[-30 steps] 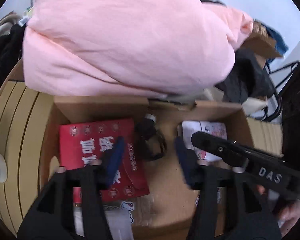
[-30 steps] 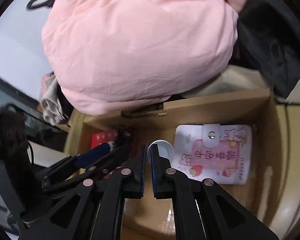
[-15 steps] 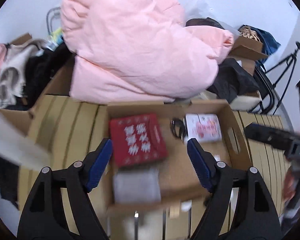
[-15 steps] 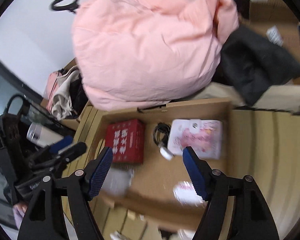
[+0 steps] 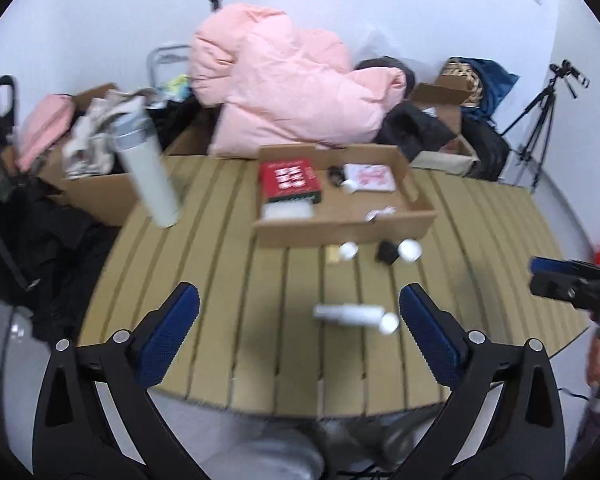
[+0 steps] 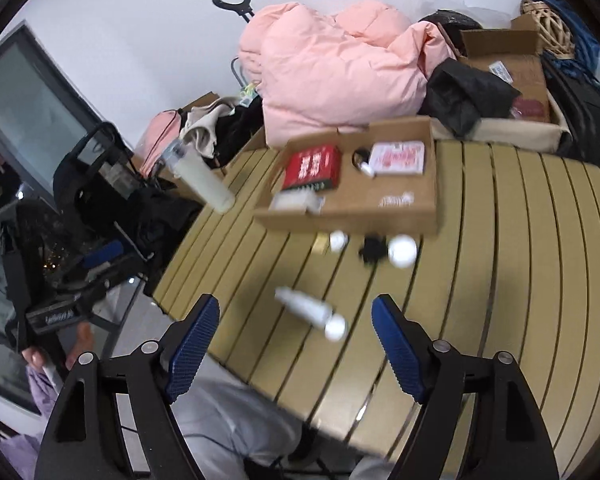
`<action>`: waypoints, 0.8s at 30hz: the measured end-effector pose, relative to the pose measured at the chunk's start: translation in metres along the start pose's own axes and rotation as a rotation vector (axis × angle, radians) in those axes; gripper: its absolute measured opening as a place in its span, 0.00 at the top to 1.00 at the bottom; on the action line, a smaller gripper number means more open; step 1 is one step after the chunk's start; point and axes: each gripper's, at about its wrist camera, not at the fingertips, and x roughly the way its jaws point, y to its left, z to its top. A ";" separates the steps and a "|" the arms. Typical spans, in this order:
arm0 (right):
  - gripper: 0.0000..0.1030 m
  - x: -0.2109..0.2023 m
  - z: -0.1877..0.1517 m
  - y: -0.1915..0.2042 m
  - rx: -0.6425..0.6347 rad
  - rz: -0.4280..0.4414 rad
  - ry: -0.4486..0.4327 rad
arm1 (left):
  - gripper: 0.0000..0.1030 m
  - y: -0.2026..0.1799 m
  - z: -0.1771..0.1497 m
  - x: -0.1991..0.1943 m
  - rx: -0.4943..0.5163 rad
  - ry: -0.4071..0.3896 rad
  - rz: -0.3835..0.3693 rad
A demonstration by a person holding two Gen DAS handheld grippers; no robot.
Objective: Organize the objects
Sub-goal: 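Open the left gripper over the tray and pull it back, then grasp a white round lid with the left gripper while the right grasps the black fluffy item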
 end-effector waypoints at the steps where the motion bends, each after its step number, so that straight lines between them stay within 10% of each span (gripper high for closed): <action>1: 0.20 -0.004 -0.011 0.005 -0.009 -0.031 -0.009 | 0.03 0.000 -0.011 -0.006 -0.005 -0.003 0.009; 12: 0.20 -0.017 -0.128 0.053 -0.124 -0.259 -0.116 | 0.03 -0.008 -0.112 -0.016 -0.003 0.071 0.013; 19: 0.20 0.001 -0.144 0.054 -0.185 -0.330 -0.057 | 0.02 -0.021 -0.125 0.027 -0.067 0.154 -0.138; 24: 0.20 -0.002 -0.137 0.027 -0.120 -0.327 -0.067 | 0.19 -0.061 -0.120 0.092 -0.064 0.145 -0.158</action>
